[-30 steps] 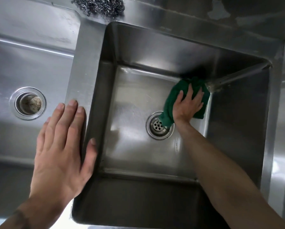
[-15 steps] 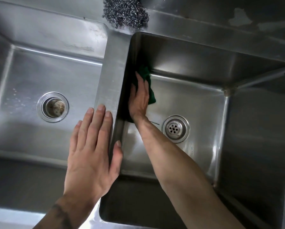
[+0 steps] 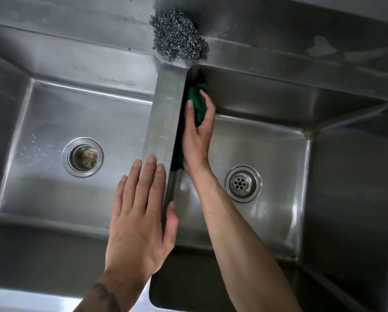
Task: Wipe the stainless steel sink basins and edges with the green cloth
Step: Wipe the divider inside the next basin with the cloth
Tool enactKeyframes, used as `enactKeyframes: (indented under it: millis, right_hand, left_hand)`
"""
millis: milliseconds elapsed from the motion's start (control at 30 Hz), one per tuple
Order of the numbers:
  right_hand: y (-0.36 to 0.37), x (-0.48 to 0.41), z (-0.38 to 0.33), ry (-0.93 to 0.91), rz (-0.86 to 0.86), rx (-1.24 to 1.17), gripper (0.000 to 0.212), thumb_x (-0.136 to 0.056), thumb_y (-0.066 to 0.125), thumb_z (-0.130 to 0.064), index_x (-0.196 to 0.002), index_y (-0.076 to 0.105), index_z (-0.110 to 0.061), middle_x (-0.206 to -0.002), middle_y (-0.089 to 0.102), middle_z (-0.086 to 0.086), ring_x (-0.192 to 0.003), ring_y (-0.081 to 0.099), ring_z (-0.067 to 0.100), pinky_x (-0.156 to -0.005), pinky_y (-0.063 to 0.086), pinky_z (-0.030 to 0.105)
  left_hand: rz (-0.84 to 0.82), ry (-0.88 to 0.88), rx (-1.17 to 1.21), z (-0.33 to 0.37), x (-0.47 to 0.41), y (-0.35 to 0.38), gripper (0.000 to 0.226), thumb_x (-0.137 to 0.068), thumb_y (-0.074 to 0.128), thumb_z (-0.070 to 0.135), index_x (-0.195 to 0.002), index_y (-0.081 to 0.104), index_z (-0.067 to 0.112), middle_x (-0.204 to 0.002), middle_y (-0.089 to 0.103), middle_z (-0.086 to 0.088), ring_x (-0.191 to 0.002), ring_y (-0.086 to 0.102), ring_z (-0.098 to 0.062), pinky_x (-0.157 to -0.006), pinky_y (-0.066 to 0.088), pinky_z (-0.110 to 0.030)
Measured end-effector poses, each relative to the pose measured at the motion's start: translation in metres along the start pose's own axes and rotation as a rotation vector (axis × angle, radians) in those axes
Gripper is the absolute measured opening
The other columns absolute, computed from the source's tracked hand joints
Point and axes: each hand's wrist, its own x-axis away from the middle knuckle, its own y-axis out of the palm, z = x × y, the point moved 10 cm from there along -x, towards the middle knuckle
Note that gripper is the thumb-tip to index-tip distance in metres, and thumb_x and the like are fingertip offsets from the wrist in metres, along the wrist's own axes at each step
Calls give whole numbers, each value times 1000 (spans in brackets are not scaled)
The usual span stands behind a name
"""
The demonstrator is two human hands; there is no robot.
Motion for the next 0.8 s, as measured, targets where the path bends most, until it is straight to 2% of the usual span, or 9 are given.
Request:
enactKeyframes:
  millis: [100, 200, 333, 433, 500, 600, 633, 800]
  right_hand:
    - [6, -8, 13, 78, 24, 17, 42, -98, 60, -45, -136, 53, -29, -141, 59, 3, -132, 55, 18, -118, 40, 49]
    - [4, -10, 11, 106, 35, 103, 48, -94, 56, -56, -135, 53, -31, -138, 59, 2, -130, 56, 18, -116, 42, 49]
    - [3, 24, -45, -93, -1, 181, 34, -109, 49, -36, -139, 54, -21, -140, 57, -2, -135, 50, 13, -117, 40, 39]
    - [2, 31, -50, -179, -16, 142, 32, -111, 46, -29, -140, 53, -18, -140, 55, -3, -136, 49, 14, -117, 39, 37]
    - [9, 18, -34, -118, -11, 146, 36, -109, 47, -29, -142, 51, -15, -141, 53, -1, -136, 48, 14, -119, 37, 37]
    - [8, -2, 6, 131, 33, 163, 49, -103, 46, -40, -144, 50, -14, -139, 52, 5, -132, 49, 20, -119, 36, 45]
    - [7, -2, 9, 164, 36, 178, 49, -103, 45, -41, -144, 50, -14, -139, 52, 7, -131, 49, 21, -118, 37, 46]
    - [2, 40, -49, -81, -22, 174, 32, -111, 47, -26, -141, 51, -18, -141, 53, 1, -134, 49, 13, -116, 39, 37]
  left_hand:
    - [-2, 0, 0, 0, 0, 1, 66, -103, 41, 32, -161, 36, 0, -173, 28, -16, -162, 22, -34, -129, 24, -55]
    - [-8, 7, 0, -1, 0, 1, 65, -104, 41, 31, -160, 36, 0, -172, 28, -17, -162, 22, -35, -128, 25, -57]
    - [-11, 7, 7, 0, 0, 1, 64, -105, 40, 30, -160, 36, -1, -172, 28, -18, -162, 21, -35, -127, 27, -58]
    - [-17, 9, 9, 1, 0, 0, 62, -106, 39, 29, -160, 36, -2, -172, 28, -20, -162, 22, -37, -126, 30, -60]
    - [-16, 13, 8, 1, 0, 0, 62, -106, 39, 27, -160, 36, -3, -172, 28, -20, -161, 23, -38, -125, 31, -61]
    - [-16, 15, 3, 0, 0, 1, 62, -106, 38, 27, -160, 35, -3, -172, 28, -20, -161, 23, -38, -125, 32, -61]
    - [-17, 16, -1, 1, 0, 1, 62, -106, 38, 27, -160, 35, -3, -172, 28, -20, -161, 23, -38, -124, 32, -61]
    - [-16, 11, -2, 0, 0, 0, 61, -108, 35, 29, -160, 36, -3, -172, 28, -20, -161, 23, -37, -126, 30, -60]
